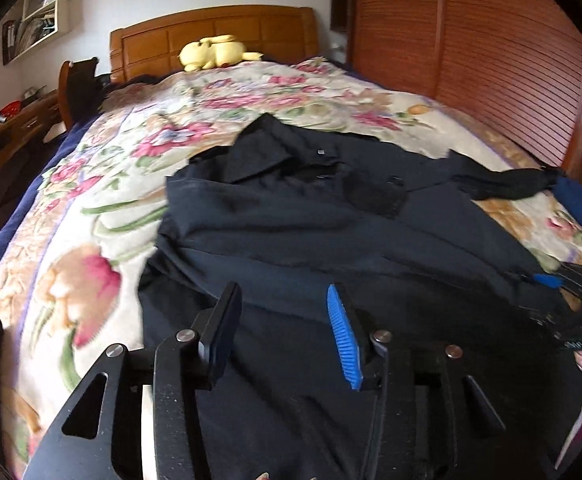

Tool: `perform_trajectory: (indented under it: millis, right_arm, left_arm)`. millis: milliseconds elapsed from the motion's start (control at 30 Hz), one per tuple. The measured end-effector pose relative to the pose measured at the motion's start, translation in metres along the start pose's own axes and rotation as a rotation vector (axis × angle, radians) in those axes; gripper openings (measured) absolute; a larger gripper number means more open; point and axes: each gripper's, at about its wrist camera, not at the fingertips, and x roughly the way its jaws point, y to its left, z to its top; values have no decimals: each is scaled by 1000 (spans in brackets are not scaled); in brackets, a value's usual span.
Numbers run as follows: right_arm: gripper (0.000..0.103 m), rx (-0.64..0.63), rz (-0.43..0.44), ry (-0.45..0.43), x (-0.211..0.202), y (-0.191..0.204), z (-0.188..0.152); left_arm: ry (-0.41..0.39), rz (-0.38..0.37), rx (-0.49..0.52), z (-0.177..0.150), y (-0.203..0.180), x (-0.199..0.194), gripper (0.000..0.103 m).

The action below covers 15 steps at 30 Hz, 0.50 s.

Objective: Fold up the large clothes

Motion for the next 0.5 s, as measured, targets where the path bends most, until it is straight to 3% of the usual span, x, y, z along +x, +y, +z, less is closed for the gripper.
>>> perform_trajectory:
  millis: [167,500]
  right_arm:
    - [63,0,0,0,0,0,0]
    - [64,-2,-1,9,3,-1,-1]
  left_arm:
    - [-15,-43,-15,-13,-19,-4,47]
    - [-49,-11,-17,-38,-36,4,47]
